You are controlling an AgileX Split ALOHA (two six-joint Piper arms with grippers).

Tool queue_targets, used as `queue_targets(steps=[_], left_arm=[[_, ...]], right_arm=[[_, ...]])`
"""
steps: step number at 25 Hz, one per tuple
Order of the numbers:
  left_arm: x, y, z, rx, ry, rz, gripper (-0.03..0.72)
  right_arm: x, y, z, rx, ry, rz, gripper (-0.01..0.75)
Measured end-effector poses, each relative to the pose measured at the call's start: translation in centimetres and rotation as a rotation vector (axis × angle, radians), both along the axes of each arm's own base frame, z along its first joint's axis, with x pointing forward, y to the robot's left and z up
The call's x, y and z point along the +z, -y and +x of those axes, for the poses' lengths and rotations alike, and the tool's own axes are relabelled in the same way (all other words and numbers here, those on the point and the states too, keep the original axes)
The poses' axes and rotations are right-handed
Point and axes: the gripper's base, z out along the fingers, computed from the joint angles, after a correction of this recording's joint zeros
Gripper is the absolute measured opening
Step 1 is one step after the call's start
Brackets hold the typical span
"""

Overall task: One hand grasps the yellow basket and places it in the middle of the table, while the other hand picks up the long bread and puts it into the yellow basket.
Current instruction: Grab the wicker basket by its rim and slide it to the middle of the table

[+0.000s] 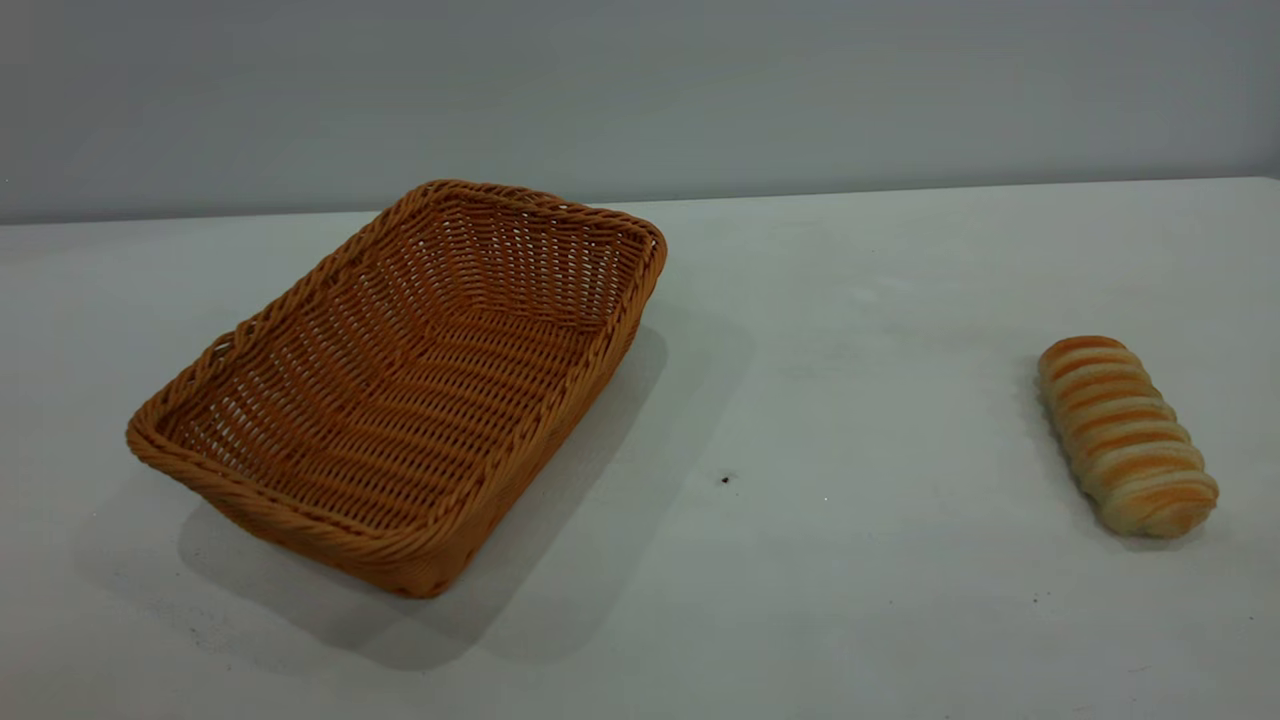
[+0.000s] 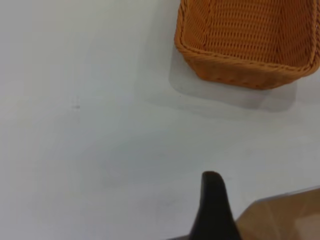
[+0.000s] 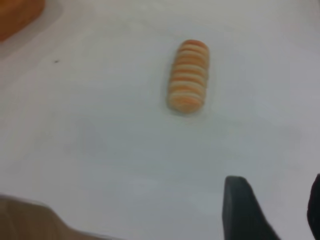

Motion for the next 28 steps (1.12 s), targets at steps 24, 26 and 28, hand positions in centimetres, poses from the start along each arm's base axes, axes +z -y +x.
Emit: queue_targets(steps=[24,26,28], left_arm=[[0.6,1.6,12.6,0.123,-0.184,-0.167,0.431],[-0.2,1.9,14.2,0.133,-0.235,-0.198,0.431],[-1.1,2.2,15.6,0.147,-0.281,-0.222,0.430]], right_arm=[[6.2,0.6,9.3,-0.266,-0.135,-0.096,0.359],[6.0,0.4,10.2,-0.262,-0.147,-0.096,0.359],[5.9,0.1,11.2,-0.255,-0.153,-0.094,0.359]])
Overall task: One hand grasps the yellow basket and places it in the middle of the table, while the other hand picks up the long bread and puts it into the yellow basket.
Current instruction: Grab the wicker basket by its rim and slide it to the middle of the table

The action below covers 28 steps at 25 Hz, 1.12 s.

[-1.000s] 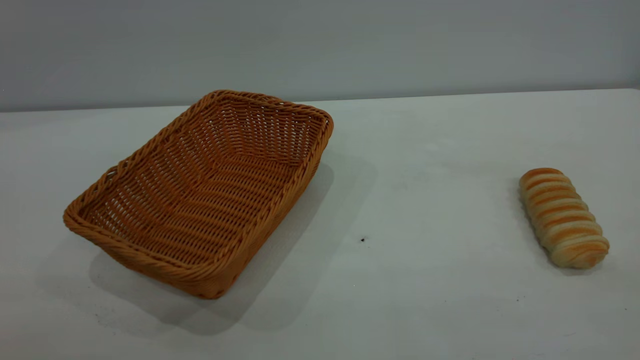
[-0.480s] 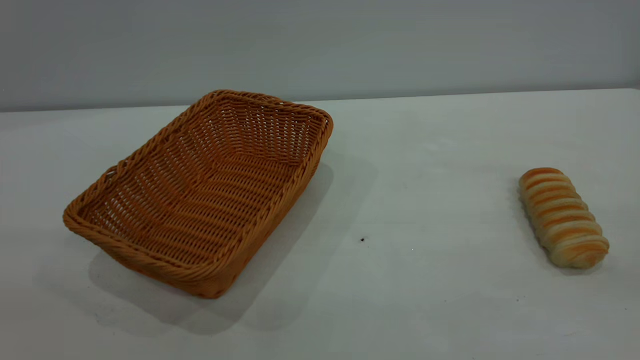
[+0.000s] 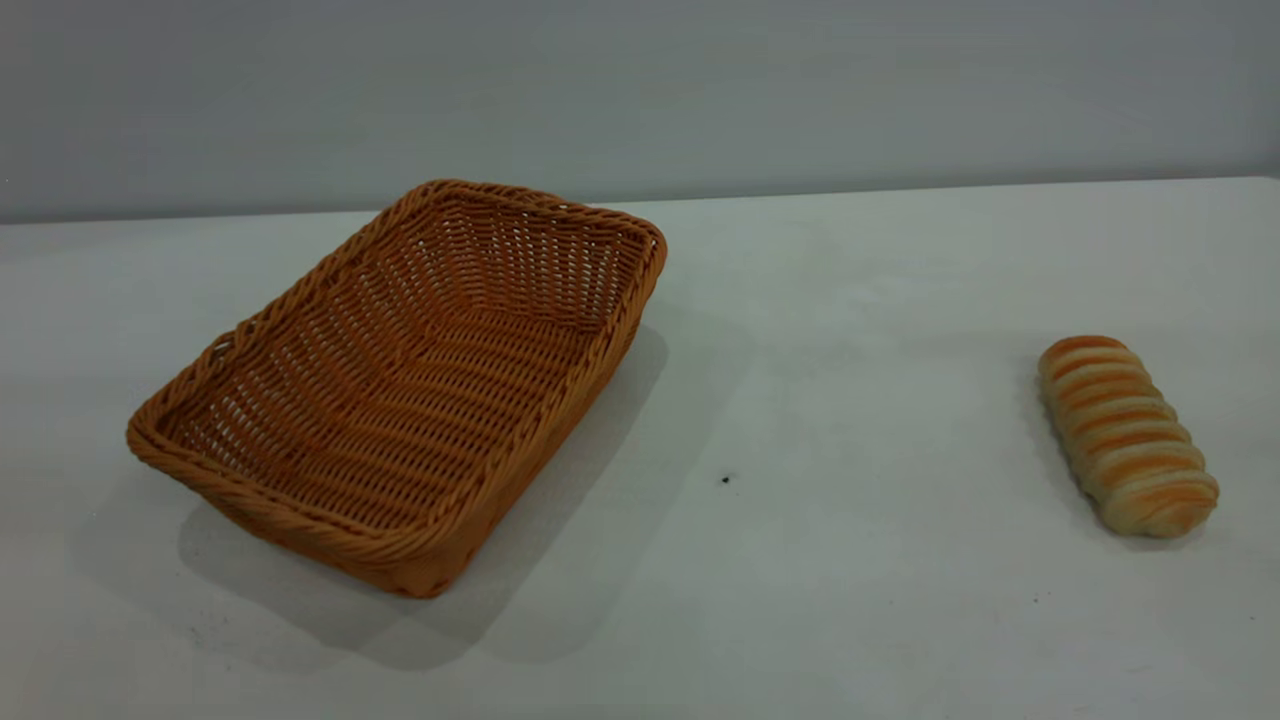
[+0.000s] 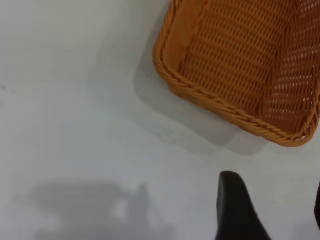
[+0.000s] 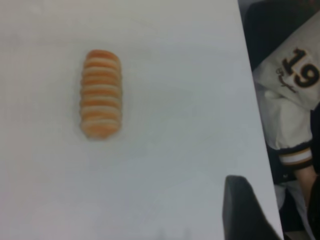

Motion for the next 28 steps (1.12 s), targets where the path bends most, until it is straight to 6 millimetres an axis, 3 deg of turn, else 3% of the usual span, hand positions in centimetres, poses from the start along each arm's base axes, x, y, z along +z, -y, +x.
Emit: queue_targets(steps=[9,17,22,28], left_arm=[[-5.3,1.1,5.2,0.135,-0.218,-0.141,0.429],[-9.1,1.6,7.7,0.308,-0.327,-0.260,0.465],[-10.5,1.8,9.3,0.418,-0.334,-0.320,0.521],[-11.5,2.4,12.8,0.455,-0.390,-0.368,0.536]], right_arm=[[-0.5,-0.9,2.3,0.033,-0.006,0.042,0.373],[-0.3,-1.5,2.6,0.053,0.027,0.116,0.374],[-0.3,-1.9,2.6,0.077,0.034,0.154,0.374],[-0.2,-2.2,2.7,0.101,0.048,0.180,0.374]])
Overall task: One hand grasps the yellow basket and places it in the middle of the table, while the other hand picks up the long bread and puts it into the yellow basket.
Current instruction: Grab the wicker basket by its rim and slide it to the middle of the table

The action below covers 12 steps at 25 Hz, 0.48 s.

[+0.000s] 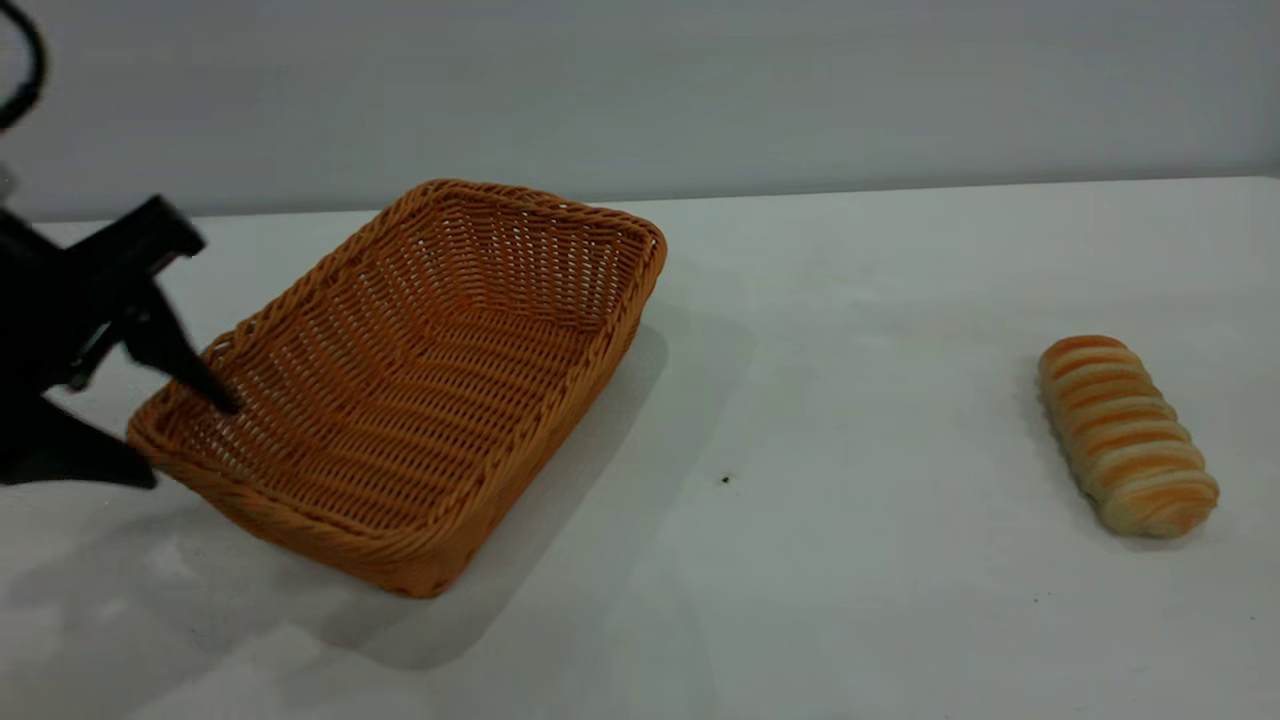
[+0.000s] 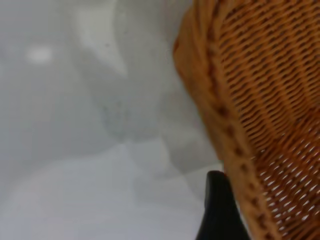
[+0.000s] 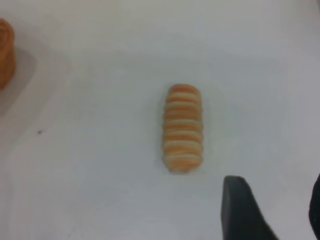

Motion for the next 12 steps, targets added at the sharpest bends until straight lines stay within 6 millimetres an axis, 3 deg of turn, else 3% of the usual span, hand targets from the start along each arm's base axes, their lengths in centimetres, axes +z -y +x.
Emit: queue_targets(steps=[4,12], left_arm=[[-1.2,0.5,1.5,-0.004,-0.063,-0.033,0.536],[-2.2,0.7,2.0,0.004,-0.101,-0.046,0.536]], right_arm=[[0.0,0.0,0.0,0.002,-0.001,0.006,0.374],[0.0,-1.0,-0.2,0.087,0.002,-0.021,0.374]])
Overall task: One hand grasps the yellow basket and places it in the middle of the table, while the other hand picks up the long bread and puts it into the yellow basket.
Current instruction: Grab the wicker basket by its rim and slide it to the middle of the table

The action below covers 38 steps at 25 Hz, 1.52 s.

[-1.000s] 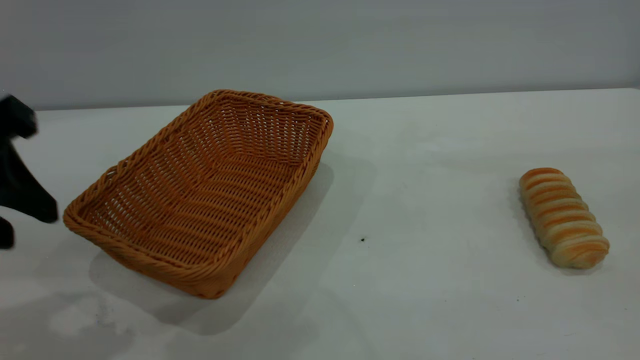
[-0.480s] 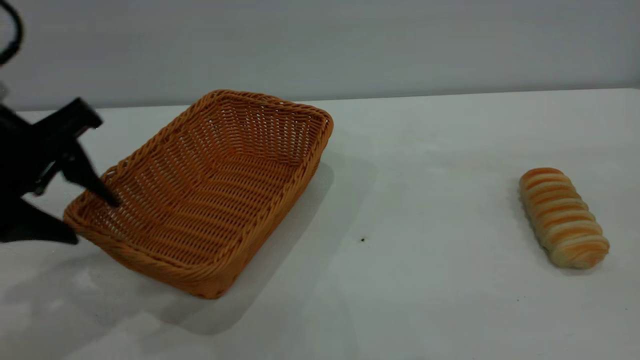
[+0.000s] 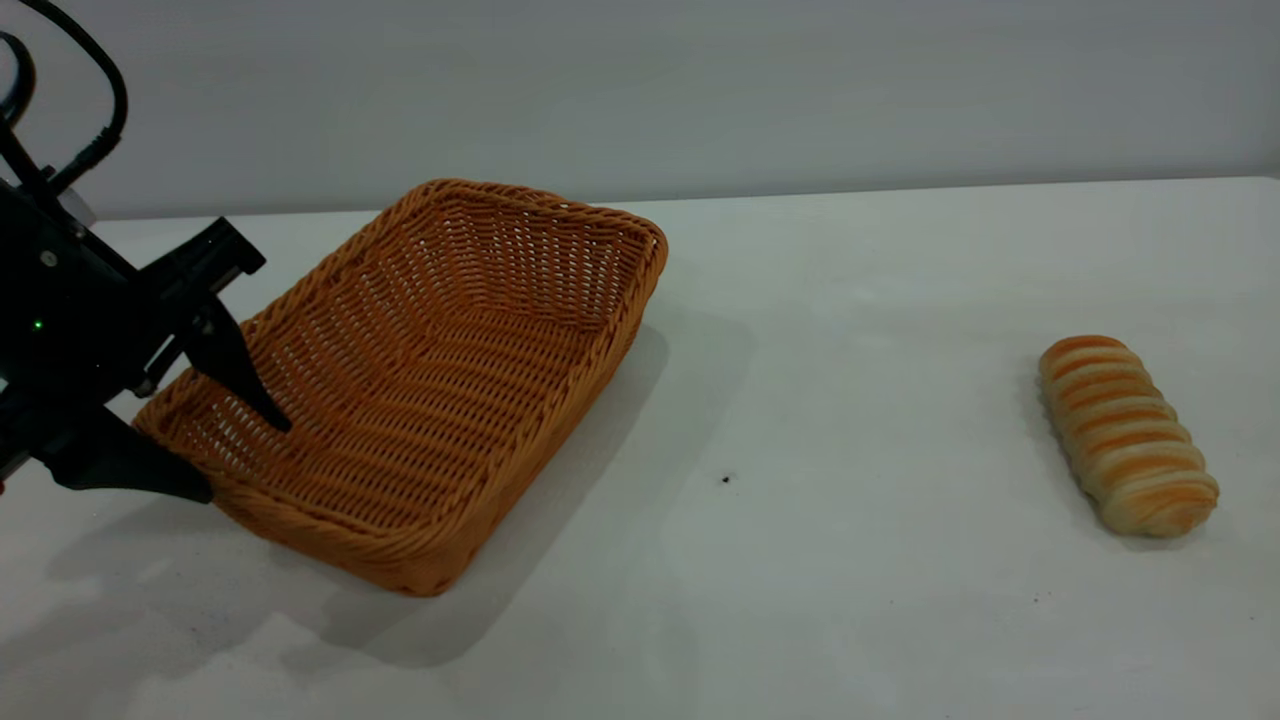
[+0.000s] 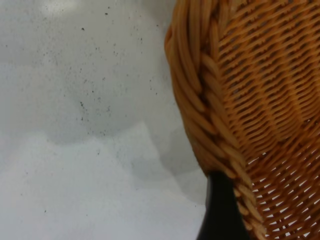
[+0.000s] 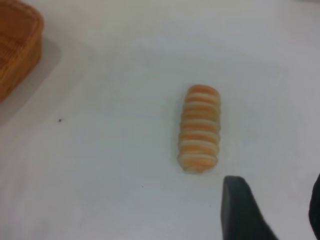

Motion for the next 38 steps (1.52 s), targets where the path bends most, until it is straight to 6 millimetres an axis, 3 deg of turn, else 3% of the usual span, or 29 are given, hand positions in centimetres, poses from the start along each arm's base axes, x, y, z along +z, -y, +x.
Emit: queue_targets(steps=[26,38], left_arm=[[-0.4,-0.1,0.4,0.089,-0.012,-0.017,0.536],[-1.7,-0.6,0.8,0.129,0.011,0.031,0.536]], right_arm=[[-0.1,0.0,-0.1,0.003,-0.011,-0.010,0.374],[-0.1,0.0,-0.1,0.002,-0.011,-0.011,0.374]])
